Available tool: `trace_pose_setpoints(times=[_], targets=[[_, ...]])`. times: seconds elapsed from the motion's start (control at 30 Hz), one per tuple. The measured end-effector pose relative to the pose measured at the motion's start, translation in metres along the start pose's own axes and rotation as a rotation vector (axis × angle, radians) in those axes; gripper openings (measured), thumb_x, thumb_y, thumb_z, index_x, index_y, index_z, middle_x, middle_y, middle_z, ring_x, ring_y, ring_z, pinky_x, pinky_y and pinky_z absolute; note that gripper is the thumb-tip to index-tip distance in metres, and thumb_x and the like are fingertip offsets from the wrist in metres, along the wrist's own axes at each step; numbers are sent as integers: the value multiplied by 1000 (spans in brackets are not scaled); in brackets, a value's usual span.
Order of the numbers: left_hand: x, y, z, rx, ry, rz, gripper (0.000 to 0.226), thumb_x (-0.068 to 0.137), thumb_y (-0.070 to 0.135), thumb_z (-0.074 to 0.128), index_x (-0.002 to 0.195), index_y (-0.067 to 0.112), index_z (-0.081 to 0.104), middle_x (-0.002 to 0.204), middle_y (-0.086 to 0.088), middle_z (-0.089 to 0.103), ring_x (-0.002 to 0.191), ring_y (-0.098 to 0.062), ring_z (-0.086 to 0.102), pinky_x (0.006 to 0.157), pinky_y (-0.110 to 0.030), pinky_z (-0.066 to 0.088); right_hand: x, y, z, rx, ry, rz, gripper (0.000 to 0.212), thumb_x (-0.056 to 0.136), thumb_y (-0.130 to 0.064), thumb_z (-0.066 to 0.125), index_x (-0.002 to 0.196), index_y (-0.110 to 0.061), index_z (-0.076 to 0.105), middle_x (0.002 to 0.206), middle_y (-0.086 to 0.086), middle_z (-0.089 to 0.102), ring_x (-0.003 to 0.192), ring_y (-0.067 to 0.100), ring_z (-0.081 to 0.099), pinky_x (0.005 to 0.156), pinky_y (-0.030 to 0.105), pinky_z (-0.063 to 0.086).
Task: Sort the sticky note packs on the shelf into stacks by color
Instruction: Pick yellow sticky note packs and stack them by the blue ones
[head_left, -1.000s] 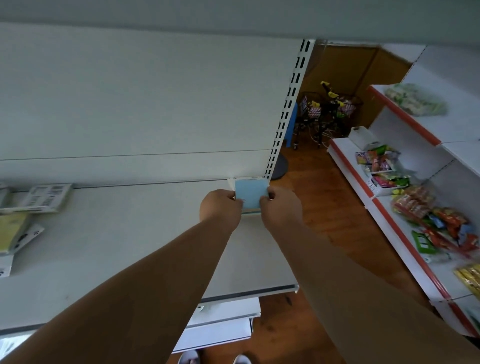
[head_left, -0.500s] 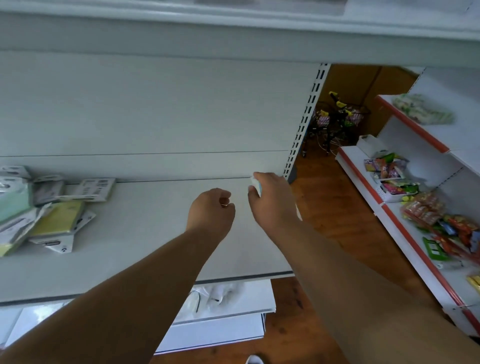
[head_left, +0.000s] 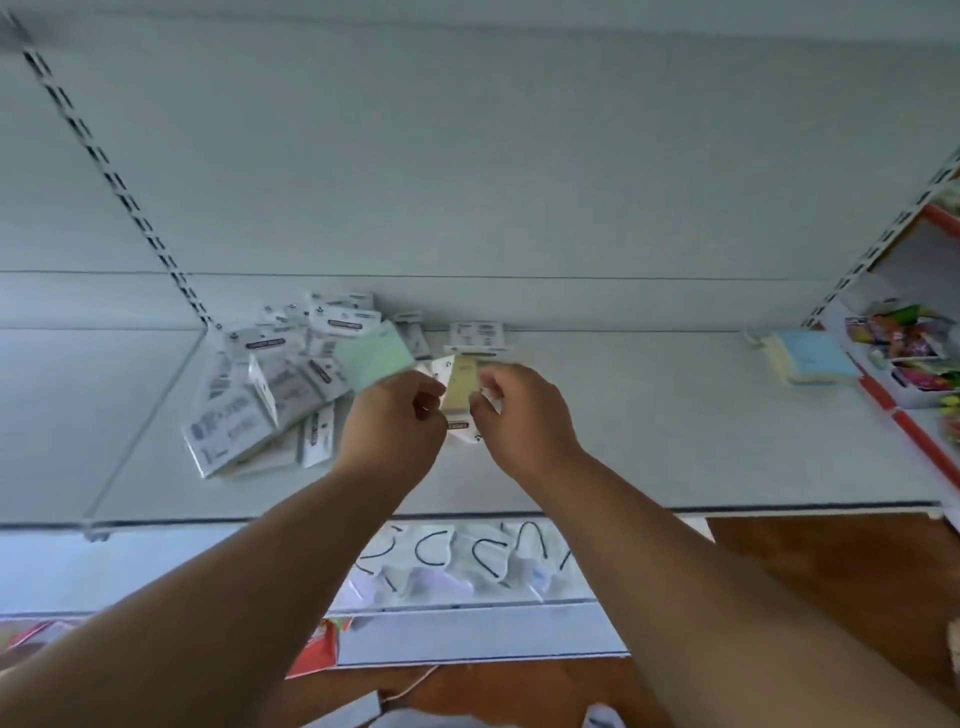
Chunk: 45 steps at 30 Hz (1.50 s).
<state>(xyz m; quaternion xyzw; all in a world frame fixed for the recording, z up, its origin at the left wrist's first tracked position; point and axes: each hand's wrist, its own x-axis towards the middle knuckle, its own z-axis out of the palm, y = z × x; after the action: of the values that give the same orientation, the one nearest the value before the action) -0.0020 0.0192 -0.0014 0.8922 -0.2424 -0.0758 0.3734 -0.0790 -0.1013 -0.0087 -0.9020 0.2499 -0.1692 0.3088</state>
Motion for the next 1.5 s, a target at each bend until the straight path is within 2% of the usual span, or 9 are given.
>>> trace_pose_setpoints(times=[0.07,0.2,0.37,0.63,0.77,0.97,1.1,1.27,1.5], targets=[[1,-20,-21,-15,-4,-19,29,81,9,57,103,24,69,90,12,66,85,-11,62,72,-21,41,6,-18,13,-25,-3,26,10,88,-21,59,89,-11,61,84,-2,54,80,18,50,68,22,31],[11,-44,-37,-90,6,-29,31,82,7,55,106,23,67,95,10,66,86,-8,60,66,-12,38,21,-37,38,-35,-46,124,33,90,-27,59,121,-15,60,120,4,62,108,22,59,88,29,46],[18,-53,-33,-68,-57,-60,32,84,9,57,112,22,65,103,8,66,92,-10,61,76,-19,41,28,-41,55,2,-83,262,42,83,-17,65,124,-20,53,129,8,45,110,27,56,87,28,44],[25,-58,-27,118,-135,172,57,74,25,74,128,20,58,121,-3,59,107,-23,59,91,-36,50,44,-48,32,697,49,555,26,71,-6,57,82,-27,66,95,6,68,84,34,69,70,54,59],[25,-53,-22,144,-70,251,50,79,30,72,126,25,59,122,0,59,114,-24,53,94,-37,47,50,-51,7,1062,28,645,30,80,7,46,85,-16,64,88,12,61,82,30,59,70,43,54],[24,-28,-23,0,-122,237,13,81,25,67,84,23,55,77,11,54,71,-12,53,60,-24,42,41,-56,-16,1463,-12,656,22,88,3,46,98,-10,60,79,13,62,71,27,60,77,47,56],[27,-23,-15,-440,-289,-87,11,82,9,60,76,18,61,64,-1,69,64,-19,67,73,-39,59,32,-47,-15,1050,193,543,23,87,-2,51,104,-11,64,76,10,61,65,22,55,62,36,51],[24,-15,0,-643,-444,-145,20,88,-5,56,88,12,67,75,-8,70,64,-18,67,78,-40,59,16,-22,-14,374,319,444,38,81,-21,66,117,-31,57,96,-7,59,80,12,60,67,30,51],[40,15,37,-551,-508,-162,32,84,-1,62,112,14,59,85,-12,72,67,-25,70,72,-43,60,13,35,-46,348,228,495,26,81,-28,71,102,-28,56,89,1,68,81,22,68,75,41,57]])
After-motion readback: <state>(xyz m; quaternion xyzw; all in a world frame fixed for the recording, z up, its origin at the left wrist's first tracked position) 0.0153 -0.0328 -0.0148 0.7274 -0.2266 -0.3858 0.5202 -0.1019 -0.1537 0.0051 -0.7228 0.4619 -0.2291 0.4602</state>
